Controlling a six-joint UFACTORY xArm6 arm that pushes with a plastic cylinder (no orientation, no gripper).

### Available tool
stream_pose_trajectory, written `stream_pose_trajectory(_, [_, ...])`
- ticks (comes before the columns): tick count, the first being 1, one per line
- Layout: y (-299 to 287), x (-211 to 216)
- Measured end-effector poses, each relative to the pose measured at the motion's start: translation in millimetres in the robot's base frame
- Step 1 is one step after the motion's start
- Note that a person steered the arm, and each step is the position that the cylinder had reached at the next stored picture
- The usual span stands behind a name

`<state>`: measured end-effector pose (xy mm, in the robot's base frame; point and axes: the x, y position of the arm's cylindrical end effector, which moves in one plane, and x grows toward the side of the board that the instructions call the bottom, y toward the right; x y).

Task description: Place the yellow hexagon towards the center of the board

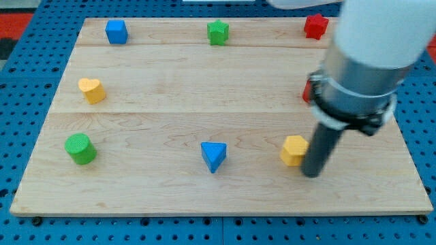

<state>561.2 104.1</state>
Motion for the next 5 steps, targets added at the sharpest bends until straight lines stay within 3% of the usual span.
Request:
stream_pose_trajectory(1, [-37.2,-28.5])
stream_pose_trajectory(3, [2.5,-37.0])
stream_pose_trajectory(5, [-17.4,-101.9])
